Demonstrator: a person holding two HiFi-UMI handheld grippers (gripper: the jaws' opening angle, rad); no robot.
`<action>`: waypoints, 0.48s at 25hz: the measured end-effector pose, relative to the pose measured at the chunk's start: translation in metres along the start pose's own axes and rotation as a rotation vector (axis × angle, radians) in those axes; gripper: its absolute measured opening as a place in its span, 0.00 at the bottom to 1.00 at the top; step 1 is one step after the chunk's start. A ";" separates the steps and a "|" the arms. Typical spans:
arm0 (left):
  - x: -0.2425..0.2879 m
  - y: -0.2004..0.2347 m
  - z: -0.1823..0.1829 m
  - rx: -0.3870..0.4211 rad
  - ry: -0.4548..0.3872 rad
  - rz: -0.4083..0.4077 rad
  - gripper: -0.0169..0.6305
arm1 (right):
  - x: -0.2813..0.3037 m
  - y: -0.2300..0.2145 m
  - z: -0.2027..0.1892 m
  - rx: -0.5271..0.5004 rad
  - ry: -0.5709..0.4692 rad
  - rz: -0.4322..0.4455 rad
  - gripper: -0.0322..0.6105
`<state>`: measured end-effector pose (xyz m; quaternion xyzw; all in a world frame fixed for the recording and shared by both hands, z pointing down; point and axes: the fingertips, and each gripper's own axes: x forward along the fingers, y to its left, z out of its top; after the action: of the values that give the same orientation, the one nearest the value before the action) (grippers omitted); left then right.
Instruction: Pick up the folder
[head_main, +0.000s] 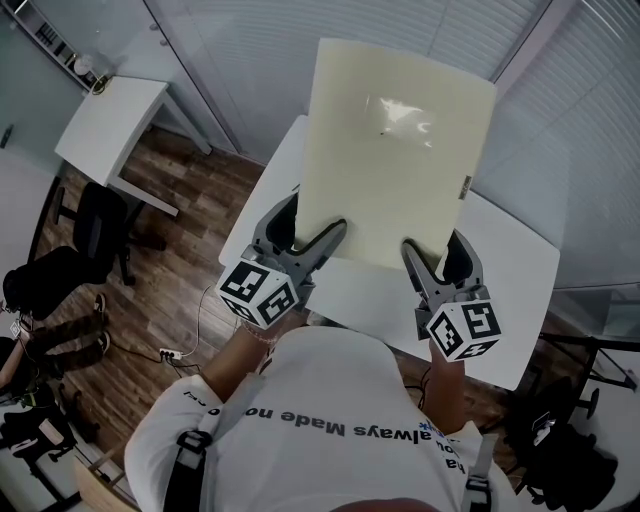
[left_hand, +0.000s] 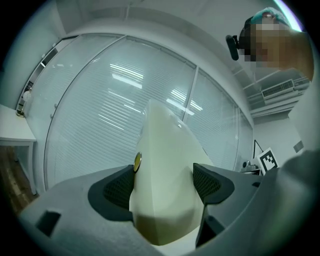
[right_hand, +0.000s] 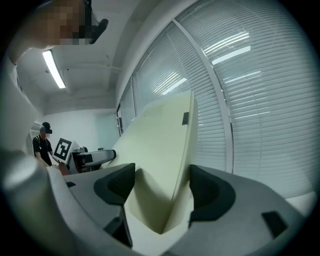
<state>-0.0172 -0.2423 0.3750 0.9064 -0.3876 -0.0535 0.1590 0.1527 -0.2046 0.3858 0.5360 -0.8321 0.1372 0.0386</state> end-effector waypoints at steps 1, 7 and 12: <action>-0.001 -0.003 0.004 0.006 -0.007 -0.002 0.57 | -0.002 0.001 0.004 -0.004 -0.007 -0.001 0.57; -0.010 -0.009 0.026 0.046 -0.049 -0.015 0.57 | -0.008 0.013 0.021 -0.020 -0.045 0.007 0.57; -0.015 -0.012 0.035 0.046 -0.073 -0.023 0.57 | -0.012 0.020 0.032 -0.048 -0.072 0.007 0.57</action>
<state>-0.0273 -0.2322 0.3380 0.9117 -0.3837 -0.0796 0.1231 0.1426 -0.1944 0.3491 0.5367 -0.8378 0.0980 0.0210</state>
